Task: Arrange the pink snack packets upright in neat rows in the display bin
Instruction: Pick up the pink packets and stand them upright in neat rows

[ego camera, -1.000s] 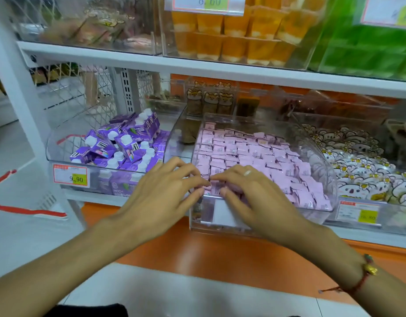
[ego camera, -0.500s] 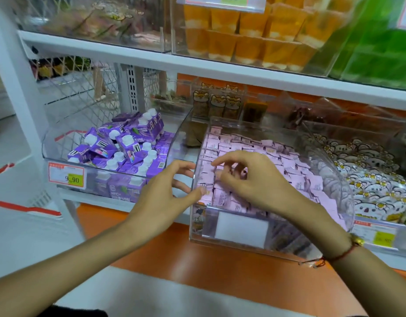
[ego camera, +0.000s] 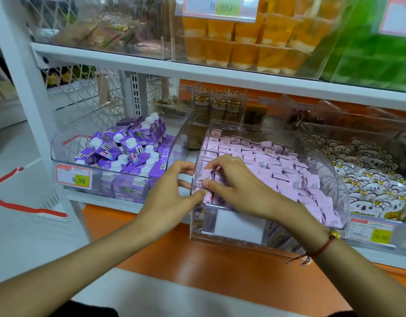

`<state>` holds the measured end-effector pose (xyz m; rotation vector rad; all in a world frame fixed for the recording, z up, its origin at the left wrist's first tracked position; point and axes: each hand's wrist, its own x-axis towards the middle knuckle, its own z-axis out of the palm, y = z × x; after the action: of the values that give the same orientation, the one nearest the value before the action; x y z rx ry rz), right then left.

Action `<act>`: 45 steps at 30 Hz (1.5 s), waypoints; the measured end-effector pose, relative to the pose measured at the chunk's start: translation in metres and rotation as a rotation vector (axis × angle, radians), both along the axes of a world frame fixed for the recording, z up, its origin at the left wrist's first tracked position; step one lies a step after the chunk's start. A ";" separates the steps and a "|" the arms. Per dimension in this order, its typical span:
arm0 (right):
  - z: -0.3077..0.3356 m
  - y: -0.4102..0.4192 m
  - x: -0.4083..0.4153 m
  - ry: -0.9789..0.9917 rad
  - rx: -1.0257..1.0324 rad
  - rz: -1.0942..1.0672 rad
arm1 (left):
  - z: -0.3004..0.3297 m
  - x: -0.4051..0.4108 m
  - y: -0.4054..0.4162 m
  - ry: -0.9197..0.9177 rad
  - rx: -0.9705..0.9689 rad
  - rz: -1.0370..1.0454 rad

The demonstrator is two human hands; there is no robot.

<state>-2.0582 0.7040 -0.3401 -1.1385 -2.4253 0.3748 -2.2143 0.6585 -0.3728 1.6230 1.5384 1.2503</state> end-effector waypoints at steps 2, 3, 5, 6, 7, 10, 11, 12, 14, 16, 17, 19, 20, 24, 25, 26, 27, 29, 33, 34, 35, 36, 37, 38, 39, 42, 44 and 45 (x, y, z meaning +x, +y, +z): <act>-0.001 0.000 0.000 0.034 -0.014 0.014 | -0.001 0.000 0.001 0.003 0.001 0.005; 0.000 -0.001 0.000 0.066 -0.030 0.018 | -0.001 0.000 0.001 0.009 0.002 0.009; 0.006 -0.003 -0.002 0.221 -0.058 0.017 | -0.001 -0.001 0.002 0.007 0.007 0.008; 0.009 -0.004 -0.003 0.330 -0.037 0.011 | -0.001 -0.001 0.003 -0.001 0.009 0.001; 0.013 -0.005 -0.004 0.438 0.011 -0.011 | -0.001 -0.001 0.003 -0.006 0.009 -0.007; 0.029 -0.005 0.002 0.751 0.120 -0.143 | 0.001 -0.004 0.003 -0.015 0.005 -0.022; 0.034 -0.005 0.006 0.858 0.110 -0.196 | 0.002 -0.005 0.003 -0.030 0.010 -0.023; 0.037 -0.006 0.011 0.962 0.069 -0.248 | 0.004 -0.006 0.003 -0.048 0.028 -0.019; 0.039 -0.010 0.019 1.125 -0.072 -0.319 | 0.009 -0.008 0.002 -0.056 0.103 0.009; 0.038 -0.016 0.023 1.183 -0.211 -0.337 | 0.017 -0.010 -0.001 -0.025 0.219 0.018; 0.036 -0.020 0.023 1.192 -0.271 -0.330 | 0.021 -0.010 -0.003 -0.001 0.278 -0.003; 0.031 -0.027 0.021 1.225 -0.384 -0.316 | 0.026 -0.006 -0.008 0.055 0.336 -0.076; 0.029 -0.029 0.020 1.239 -0.431 -0.309 | 0.027 -0.004 -0.011 0.067 0.342 -0.118; 0.030 -0.034 0.021 1.247 -0.586 -0.289 | 0.030 0.004 -0.014 -0.092 0.249 -0.181; 0.032 -0.034 0.023 1.219 -0.623 -0.282 | 0.032 0.005 -0.014 -0.234 0.159 -0.182; 0.035 -0.033 0.025 1.181 -0.662 -0.262 | 0.033 0.005 -0.014 -0.378 0.049 -0.191; 0.037 -0.033 0.027 1.143 -0.700 -0.230 | 0.033 0.005 -0.014 -0.481 -0.048 -0.201; 0.038 -0.032 0.027 1.073 -0.755 -0.151 | 0.033 0.005 -0.015 -0.525 -0.152 -0.215; 0.031 -0.030 0.021 1.025 -0.709 -0.114 | 0.032 0.006 -0.017 -0.523 -0.153 -0.236; 0.030 -0.028 0.021 1.042 -0.691 -0.116 | 0.033 0.006 -0.017 -0.538 -0.130 -0.231; 0.030 -0.028 0.021 1.070 -0.682 -0.104 | 0.034 0.006 -0.017 -0.562 -0.107 -0.224; 0.030 -0.028 0.022 1.099 -0.684 -0.084 | 0.035 0.005 -0.016 -0.588 -0.084 -0.218; 0.030 -0.028 0.023 1.123 -0.695 -0.065 | 0.036 0.005 -0.016 -0.608 -0.058 -0.211; 0.029 -0.028 0.023 1.134 -0.711 -0.049 | 0.037 0.005 -0.017 -0.618 -0.032 -0.200; 0.029 -0.028 0.023 1.130 -0.726 -0.036 | 0.038 0.005 -0.017 -0.629 -0.004 -0.183; 0.026 -0.027 0.023 1.012 -0.678 -0.062 | 0.041 0.005 -0.018 -0.654 0.094 -0.117; 0.026 -0.029 0.023 0.852 -0.534 -0.075 | 0.045 0.004 -0.019 -0.550 0.190 -0.110; 0.027 -0.030 0.023 0.769 -0.435 -0.052 | 0.048 0.003 -0.020 -0.489 0.240 -0.124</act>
<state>-2.0355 0.6737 -0.3130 -0.9656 -1.6694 1.1288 -2.2109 0.6385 -0.3252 1.3844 1.0048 1.6589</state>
